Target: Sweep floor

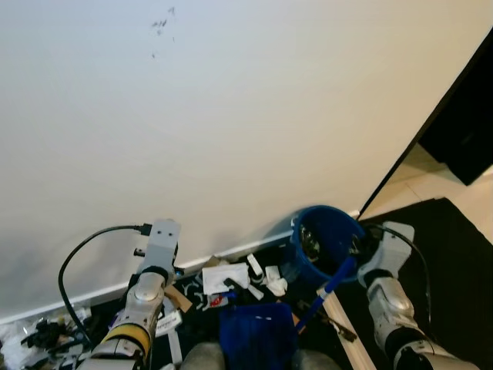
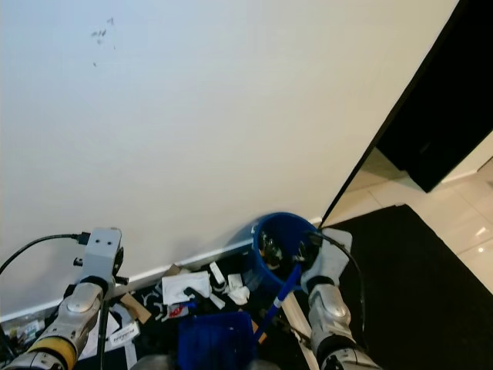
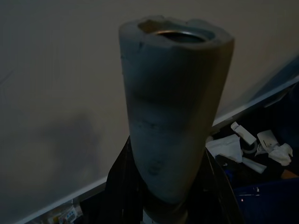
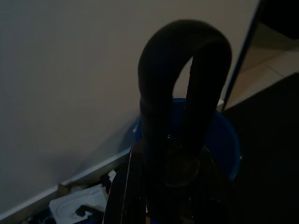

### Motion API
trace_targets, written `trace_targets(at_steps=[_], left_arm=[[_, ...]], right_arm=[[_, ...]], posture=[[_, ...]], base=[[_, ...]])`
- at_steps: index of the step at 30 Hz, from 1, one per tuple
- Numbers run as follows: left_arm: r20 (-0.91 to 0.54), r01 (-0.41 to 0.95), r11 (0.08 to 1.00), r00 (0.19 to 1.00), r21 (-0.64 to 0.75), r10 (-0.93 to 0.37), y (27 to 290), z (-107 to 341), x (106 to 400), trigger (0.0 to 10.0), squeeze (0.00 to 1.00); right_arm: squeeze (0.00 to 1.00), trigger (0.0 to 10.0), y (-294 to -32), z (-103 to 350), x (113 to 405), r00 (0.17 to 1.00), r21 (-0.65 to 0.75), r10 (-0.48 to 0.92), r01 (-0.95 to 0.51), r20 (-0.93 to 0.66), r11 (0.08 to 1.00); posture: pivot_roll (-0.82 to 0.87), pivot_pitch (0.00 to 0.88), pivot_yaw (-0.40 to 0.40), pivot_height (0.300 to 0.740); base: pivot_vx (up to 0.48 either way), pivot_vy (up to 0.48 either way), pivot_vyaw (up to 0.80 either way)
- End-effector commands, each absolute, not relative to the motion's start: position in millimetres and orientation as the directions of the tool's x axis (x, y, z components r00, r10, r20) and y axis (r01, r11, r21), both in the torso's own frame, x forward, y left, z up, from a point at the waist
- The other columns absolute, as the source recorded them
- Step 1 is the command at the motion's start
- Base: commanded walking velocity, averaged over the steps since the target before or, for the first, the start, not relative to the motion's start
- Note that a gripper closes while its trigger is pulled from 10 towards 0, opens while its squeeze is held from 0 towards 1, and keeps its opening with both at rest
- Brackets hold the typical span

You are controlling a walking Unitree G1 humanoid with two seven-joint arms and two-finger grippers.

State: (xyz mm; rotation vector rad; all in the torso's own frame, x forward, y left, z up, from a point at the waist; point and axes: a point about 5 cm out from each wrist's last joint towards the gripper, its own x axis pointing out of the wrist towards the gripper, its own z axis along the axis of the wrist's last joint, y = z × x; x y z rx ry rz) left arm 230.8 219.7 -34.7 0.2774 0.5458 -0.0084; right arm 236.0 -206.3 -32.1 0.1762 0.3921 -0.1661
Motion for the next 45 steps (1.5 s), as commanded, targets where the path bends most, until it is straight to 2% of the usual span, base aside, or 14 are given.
trace_targets(at_steps=[1,5,8,11,16,18,22,28,45], left_arm=[[-0.638,0.088,0.973,0.767,0.215,0.072,217,-60,200,10.0,0.0],[-0.646,0.12,0.963,0.761,0.24,0.066,213,-62,198,10.0,0.0],[-0.665,0.044,0.975,0.738,0.218,0.115,214,-66,194,10.0,0.0],[-0.668,0.023,0.979,0.734,0.202,0.121,214,-67,192,10.0,0.0],[-0.633,0.003,0.976,0.761,0.22,0.14,218,-63,195,10.0,0.0],[-0.604,-0.03,0.973,0.78,0.229,0.166,224,-58,199,10.0,0.0],[-0.595,-0.081,0.972,0.778,0.221,0.2,231,-57,198,10.0,0.0],[-0.606,-0.12,0.975,0.767,0.188,0.212,235,-59,192,10.0,0.0],[-0.611,-0.104,0.976,0.766,0.191,0.201,235,-62,185,10.0,0.0]], right_arm=[[0.0,10.0,-210,-49,215,0.856,0.125,-0.155,0.246,-0.494,0.961],[0.0,10.0,-207,-52,212,0.849,0.111,-0.141,0.227,-0.509,0.968],[0.0,10.0,-201,-54,212,0.845,0.1,-0.115,0.195,-0.522,0.976],[0.0,10.0,-197,-54,212,0.845,0.099,-0.102,0.18,-0.526,0.979],[0.0,10.0,-191,-53,216,0.85,0.12,-0.054,0.137,-0.524,0.983],[0.0,10.0,-182,-50,222,0.86,0.127,0.007,0.067,-0.51,0.99],[0.0,10.0,-173,-47,227,0.861,0.097,0.079,-0.034,-0.502,0.995],[0.0,10.0,-166,-46,231,0.856,0.104,0.128,-0.088,-0.501,0.991],[0.0,10.0,-164,-49,225,0.856,0.108,0.115,-0.07,-0.504,0.992]], posture=[[0.15,0.0,-0.061,0.74],[0.15,0.0,-0.058,0.74],[0.15,0.0,-0.058,0.74],[0.15,0.0,-0.058,0.74],[0.14,0.0,-0.062,0.74],[0.14,0.0,-0.065,0.74],[0.13,0.0,-0.07,0.74],[0.14,0.0,-0.078,0.74],[0.15,0.0,-0.066,0.74]], base=[[0.0,-0.48,0.0],[0.0,-0.48,0.0],[0.0,0.0,0.0],[0.0,0.0,0.0],[0.0,0.0,0.0],[0.0,0.0,0.0],[0.0,0.0,0.8],[0.0,0.0,0.8],[0.0,0.0,0.79]])
